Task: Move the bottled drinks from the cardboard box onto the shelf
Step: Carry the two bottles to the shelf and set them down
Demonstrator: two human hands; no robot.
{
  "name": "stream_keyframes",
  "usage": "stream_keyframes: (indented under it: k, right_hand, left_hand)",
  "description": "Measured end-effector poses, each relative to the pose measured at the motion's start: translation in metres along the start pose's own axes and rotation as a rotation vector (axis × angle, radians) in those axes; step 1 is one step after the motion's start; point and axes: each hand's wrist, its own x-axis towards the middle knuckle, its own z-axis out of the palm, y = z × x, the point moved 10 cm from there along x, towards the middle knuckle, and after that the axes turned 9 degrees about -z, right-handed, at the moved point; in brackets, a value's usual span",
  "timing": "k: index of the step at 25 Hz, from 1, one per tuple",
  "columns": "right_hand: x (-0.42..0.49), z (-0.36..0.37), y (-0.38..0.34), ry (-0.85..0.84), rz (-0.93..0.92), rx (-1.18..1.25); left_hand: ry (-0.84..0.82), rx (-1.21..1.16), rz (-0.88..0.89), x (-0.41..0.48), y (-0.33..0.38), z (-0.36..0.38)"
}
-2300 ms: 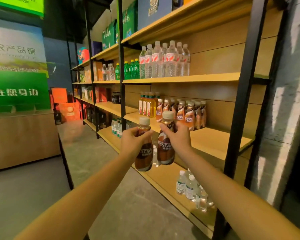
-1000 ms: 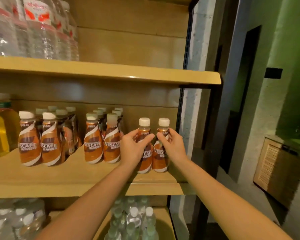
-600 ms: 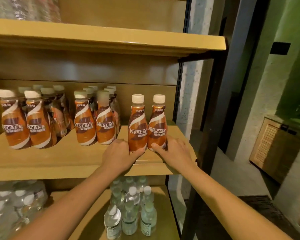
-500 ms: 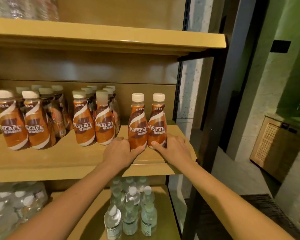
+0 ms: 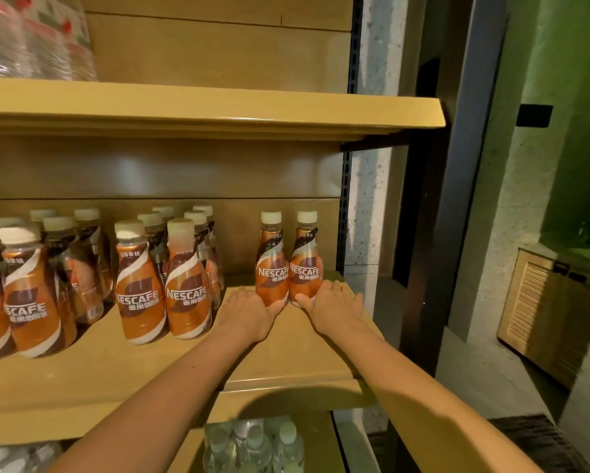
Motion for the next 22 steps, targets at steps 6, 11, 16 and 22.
stream_keyframes:
  k: [6,11,16,22]
  right_hand:
    - [0.011,0.010,-0.001,-0.029,0.016,0.033]
    - [0.004,0.012,0.003,-0.123,0.027,-0.023]
    - [-0.050,-0.027,-0.028,-0.025,-0.226,0.075]
    - [-0.170,-0.080,-0.052,-0.133,-0.526,0.102]
  left_hand:
    - [-0.025,-0.070,-0.063,0.021,-0.008,0.013]
    - [0.007,-0.080,-0.074,-0.004,-0.004,-0.008]
    - [0.077,-0.081,0.052,-0.069,0.008,-0.052]
    - [-0.108,-0.278,0.453,-0.199,0.054,-0.095]
